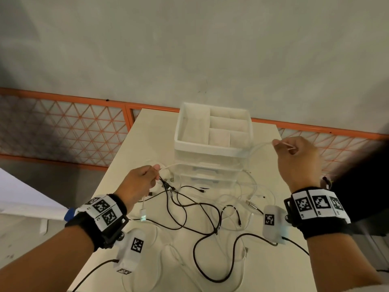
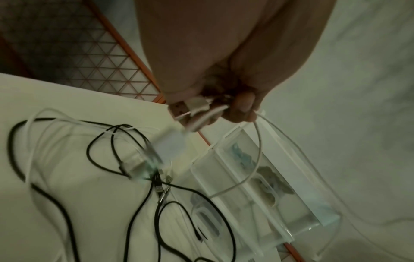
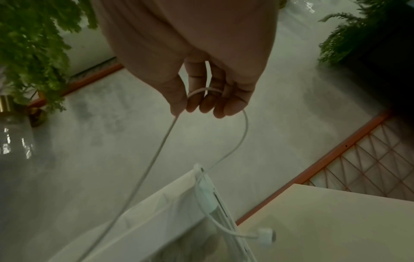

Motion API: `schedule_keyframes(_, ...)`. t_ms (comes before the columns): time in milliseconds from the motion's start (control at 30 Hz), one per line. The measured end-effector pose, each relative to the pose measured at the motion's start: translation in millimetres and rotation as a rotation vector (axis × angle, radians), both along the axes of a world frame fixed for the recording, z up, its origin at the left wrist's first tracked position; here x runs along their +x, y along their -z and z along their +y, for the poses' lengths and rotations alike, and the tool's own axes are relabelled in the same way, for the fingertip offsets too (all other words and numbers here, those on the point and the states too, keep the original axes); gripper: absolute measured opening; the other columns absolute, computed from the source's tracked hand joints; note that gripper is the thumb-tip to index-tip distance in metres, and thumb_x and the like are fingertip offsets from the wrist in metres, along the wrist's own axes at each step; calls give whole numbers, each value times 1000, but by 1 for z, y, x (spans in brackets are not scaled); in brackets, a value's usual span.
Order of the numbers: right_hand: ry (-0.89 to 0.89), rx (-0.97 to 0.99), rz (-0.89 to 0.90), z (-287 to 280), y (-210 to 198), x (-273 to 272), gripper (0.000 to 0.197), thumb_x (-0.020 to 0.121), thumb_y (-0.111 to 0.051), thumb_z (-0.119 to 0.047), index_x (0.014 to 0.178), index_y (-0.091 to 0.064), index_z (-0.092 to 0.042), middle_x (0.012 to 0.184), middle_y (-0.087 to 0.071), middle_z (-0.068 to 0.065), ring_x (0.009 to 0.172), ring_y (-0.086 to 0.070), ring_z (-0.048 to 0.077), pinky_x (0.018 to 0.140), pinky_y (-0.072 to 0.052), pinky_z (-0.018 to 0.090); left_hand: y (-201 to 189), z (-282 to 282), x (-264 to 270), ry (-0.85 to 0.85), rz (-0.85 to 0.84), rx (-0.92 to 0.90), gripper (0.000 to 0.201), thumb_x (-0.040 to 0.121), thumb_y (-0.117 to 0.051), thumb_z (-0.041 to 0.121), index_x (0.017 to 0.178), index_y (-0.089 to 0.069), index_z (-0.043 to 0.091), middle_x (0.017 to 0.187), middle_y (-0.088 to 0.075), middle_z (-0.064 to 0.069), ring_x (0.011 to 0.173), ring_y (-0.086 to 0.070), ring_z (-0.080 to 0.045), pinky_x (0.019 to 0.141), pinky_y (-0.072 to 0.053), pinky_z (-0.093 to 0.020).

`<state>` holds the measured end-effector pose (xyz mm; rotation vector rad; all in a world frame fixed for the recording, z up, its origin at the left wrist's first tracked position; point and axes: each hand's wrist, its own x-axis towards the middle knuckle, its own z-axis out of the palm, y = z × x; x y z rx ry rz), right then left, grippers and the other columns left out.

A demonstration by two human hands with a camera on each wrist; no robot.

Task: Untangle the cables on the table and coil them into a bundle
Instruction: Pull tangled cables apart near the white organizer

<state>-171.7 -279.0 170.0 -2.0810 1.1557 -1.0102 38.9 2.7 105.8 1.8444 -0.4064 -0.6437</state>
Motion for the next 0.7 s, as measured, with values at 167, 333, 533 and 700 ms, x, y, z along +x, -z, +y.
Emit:
schedule_keyframes(167,16,35,140,0,23,7,29,95,-68,-32,104,-70,-5,102,-68,7,87,-54,19,78,-39,29,1,-3,-4,-78,65,-36,37,101,-50,30,75,-59,4,52,-39,0,51,-36,-17,51,-37,-29)
schedule_keyframes(333,163,53,142,-11,8,8,34,92,-68,-43,96,-69,-9,89,-66,4,83,-53,21,74,-38,31,0,0,2,-139,64,34,32,101,-51,26,84,-63,1,59,-38,-1,46,-28,-13,36,-25,-19)
schedule_keyframes(533,22,57,238,-15,22,11,43,84,-74,-51,88,-69,-9,91,-71,9,89,-65,28,73,-47,32,1,2,12,-234,28,65,31,101,-48,25,88,-65,3,63,-45,-3,48,-34,-16,33,-27,-17)
schedule_keyframes(700,-41,-75,-48,-17,14,17,24,87,-76,-33,82,-61,-16,112,-64,9,100,-63,27,82,-49,36,-5,-4,2,-66,126,-74,28,102,-47,15,87,-65,-1,62,-41,-5,52,-35,-15,49,-36,-28)
